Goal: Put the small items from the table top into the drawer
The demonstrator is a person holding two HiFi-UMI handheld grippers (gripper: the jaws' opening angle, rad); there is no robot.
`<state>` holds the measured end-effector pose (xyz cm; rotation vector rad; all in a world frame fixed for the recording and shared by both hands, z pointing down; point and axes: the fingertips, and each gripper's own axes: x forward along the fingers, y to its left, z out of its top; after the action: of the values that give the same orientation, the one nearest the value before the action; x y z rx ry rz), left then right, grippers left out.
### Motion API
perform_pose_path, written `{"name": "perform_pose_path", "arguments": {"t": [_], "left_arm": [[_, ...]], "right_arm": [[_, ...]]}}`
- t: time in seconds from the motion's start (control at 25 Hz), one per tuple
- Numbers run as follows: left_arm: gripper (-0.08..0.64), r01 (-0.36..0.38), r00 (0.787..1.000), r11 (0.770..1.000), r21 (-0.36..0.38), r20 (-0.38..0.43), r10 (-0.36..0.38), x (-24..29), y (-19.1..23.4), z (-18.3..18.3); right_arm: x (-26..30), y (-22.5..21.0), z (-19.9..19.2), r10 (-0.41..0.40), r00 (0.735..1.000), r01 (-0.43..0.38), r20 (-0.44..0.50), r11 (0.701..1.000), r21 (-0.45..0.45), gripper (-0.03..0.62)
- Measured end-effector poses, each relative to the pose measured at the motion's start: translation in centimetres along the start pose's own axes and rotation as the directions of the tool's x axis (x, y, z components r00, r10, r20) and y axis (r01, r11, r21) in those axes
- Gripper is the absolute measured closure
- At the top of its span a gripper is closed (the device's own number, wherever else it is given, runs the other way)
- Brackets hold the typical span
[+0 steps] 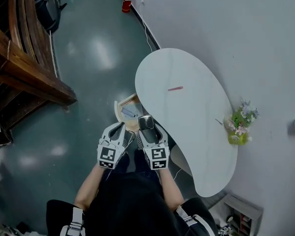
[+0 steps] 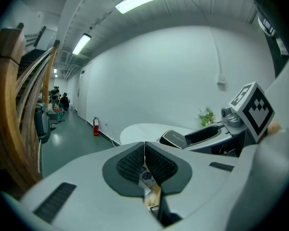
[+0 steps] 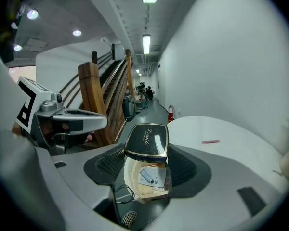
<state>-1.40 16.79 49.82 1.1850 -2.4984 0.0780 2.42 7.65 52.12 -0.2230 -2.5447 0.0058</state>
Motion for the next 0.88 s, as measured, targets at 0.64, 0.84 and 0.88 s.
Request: {"name": "perform_pose_path", "arguments": {"t": [0.64, 0.84, 0.88], "left_arm": [[0.54, -0.212, 0.974, 0.959, -0.186, -0.124, 0.191, 4.8, 3.2, -9.1], [0.54, -0.263, 0.96, 0.943, -0.206, -0.151, 0.235, 6.2, 5.0, -11.8], [0.54, -0.27, 0.958, 0.94, -0.208, -0.155, 0.24, 6.5, 5.3, -12.3]], "right_arm": [[10.2, 0.1, -7.3, 0.223, 0.958, -0.241, -0.18, 0.967, -0.084, 0.293], [13.6, 0.2, -9.8, 0.255, 0.941, -0.281, -0.222, 0.955, -0.094, 0.293], [14.3, 0.3, -10.3, 0.26, 0.938, -0.287, -0.23, 0.954, -0.092, 0.293]]}}
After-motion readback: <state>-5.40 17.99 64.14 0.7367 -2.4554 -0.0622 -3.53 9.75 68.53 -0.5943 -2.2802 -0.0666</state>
